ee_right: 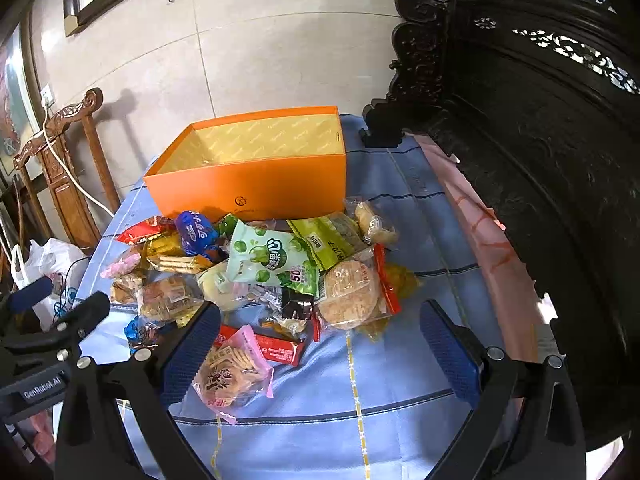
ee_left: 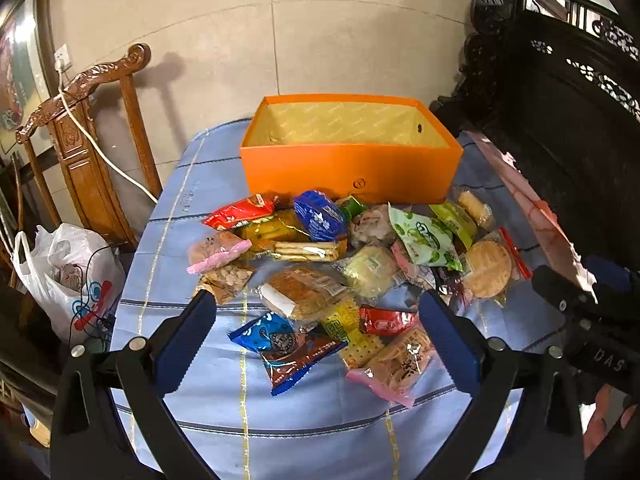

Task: Organize snacks

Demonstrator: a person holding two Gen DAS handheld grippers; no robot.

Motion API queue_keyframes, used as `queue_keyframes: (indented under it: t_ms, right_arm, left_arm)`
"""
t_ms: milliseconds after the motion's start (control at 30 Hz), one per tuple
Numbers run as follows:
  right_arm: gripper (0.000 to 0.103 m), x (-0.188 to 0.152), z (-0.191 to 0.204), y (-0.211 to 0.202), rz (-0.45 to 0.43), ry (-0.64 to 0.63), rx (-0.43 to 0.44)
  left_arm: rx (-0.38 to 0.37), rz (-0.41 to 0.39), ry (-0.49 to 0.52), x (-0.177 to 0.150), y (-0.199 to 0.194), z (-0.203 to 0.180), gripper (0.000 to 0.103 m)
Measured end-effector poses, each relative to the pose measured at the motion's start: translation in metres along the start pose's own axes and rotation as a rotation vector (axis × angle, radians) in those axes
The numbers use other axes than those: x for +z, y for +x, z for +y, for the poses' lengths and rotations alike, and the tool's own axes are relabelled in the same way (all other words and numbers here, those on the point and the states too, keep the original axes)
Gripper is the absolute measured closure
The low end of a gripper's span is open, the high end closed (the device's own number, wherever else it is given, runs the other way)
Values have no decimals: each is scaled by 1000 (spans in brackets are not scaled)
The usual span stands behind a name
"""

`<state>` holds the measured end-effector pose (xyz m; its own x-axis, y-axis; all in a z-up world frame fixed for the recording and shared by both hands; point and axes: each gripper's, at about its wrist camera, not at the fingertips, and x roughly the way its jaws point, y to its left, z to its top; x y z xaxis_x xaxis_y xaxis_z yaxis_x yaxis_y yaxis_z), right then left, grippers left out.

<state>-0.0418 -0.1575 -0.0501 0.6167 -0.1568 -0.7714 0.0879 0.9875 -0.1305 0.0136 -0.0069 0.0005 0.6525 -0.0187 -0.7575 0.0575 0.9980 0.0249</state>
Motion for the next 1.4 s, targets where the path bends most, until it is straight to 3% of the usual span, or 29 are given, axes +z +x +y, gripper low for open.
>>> queue_keyframes:
  t_ms: [1400]
  right_arm:
    - [3,3,11,22,48,-53,14]
  left_arm:
    - [20,27,8,3,20,6,4]
